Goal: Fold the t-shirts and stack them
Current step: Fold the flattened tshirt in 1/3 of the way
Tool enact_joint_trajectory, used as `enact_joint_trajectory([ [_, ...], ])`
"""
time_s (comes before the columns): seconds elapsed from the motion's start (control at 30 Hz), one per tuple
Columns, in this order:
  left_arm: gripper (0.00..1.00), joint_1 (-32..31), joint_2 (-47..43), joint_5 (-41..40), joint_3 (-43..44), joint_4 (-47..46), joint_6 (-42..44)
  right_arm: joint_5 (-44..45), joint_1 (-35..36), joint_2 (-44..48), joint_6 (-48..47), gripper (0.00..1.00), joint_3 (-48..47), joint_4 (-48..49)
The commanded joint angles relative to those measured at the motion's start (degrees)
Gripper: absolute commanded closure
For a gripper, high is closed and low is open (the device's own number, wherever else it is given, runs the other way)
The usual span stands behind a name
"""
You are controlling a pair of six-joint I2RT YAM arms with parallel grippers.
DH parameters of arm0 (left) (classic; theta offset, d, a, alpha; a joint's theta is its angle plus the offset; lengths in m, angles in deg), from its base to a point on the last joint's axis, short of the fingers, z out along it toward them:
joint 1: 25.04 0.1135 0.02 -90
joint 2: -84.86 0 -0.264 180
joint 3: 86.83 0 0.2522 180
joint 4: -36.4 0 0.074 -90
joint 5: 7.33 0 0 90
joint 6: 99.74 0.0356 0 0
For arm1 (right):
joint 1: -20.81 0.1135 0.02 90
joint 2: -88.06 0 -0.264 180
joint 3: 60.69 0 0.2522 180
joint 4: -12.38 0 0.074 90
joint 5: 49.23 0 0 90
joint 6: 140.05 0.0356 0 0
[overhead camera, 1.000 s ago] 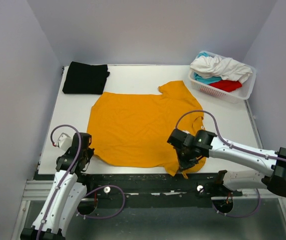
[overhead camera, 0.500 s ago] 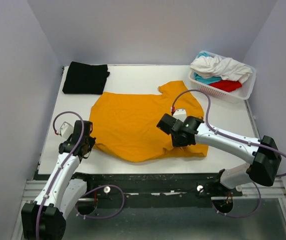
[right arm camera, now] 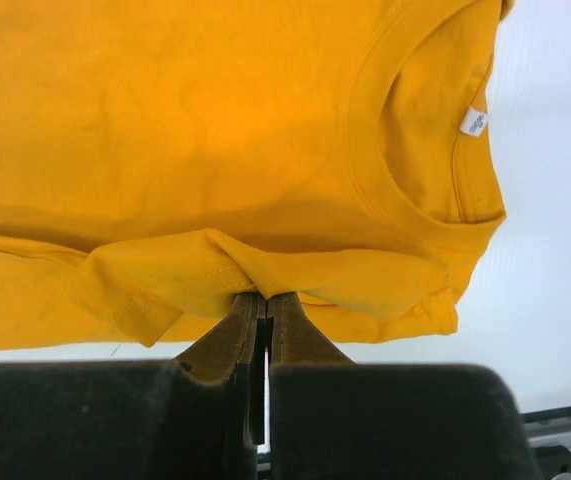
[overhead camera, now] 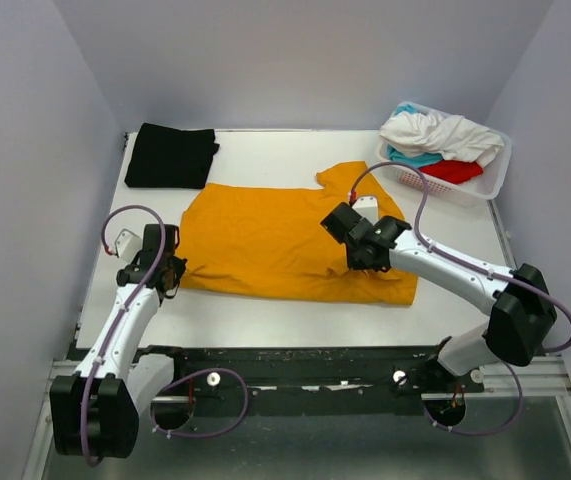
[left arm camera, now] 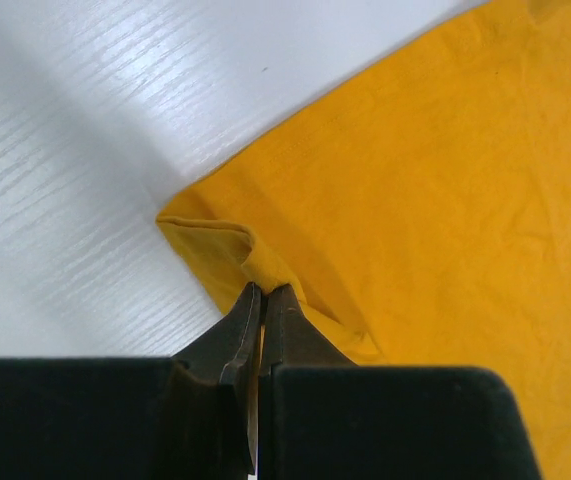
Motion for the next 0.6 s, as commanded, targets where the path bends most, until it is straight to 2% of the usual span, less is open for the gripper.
enact_joint_trajectory([
  [0.0, 1.00, 0.75, 3.74, 0.94, 2.67, -3.41, 1.75, 2.15, -1.29, -2.64, -3.46, 0.99, -2.87, 4.23],
  [0.33, 1.00, 1.85, 9.87, -0.02, 4.70, -4.99, 1.79, 4.61, -4.74, -7.96, -7.32, 0.98, -6.39, 5.23],
  [0.5, 1.00, 1.97, 12.85, 0.15, 6.07, -5.46, 1.47, 3.14, -7.22, -9.82, -10.35, 0.96, -7.29, 8.27],
  [0.53, 0.94, 2.05, 13.65, 0.32, 6.50, -5.47, 1.47, 2.85, -7.46, -10.49, -11.10, 0.95, -7.57, 8.82],
  [0.57, 0.84, 2.14, 14.76, 0.30, 7.40, -4.95, 1.60, 2.54, -7.67, -11.17, -11.72, 0.93, -7.72, 9.46],
])
